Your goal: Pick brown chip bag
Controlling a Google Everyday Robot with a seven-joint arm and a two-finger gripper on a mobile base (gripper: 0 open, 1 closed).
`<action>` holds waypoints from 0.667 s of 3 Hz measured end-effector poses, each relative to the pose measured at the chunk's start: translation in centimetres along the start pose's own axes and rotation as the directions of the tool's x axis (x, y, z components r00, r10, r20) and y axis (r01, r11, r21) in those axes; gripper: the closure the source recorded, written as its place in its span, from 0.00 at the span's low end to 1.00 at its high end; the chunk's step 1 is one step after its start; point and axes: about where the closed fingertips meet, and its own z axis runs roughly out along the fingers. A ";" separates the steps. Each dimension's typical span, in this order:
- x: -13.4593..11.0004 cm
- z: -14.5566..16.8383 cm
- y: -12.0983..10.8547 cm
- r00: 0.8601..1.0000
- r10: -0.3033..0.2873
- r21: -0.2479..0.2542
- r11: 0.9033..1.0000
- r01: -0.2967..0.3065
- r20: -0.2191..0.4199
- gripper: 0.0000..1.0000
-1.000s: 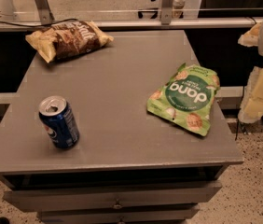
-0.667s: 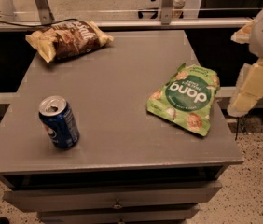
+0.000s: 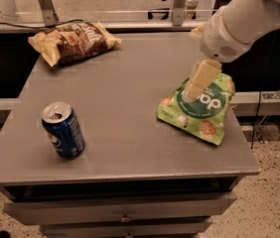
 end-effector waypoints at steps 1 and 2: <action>-4.0 5.2 -3.7 0.992 -0.033 0.011 0.999 0.032 0.119 0.00; -9.4 10.0 -7.2 0.972 -0.046 0.014 0.999 0.043 0.231 0.00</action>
Offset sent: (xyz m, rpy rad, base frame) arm 0.1568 0.1654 -0.0174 0.2965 -0.1009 0.1575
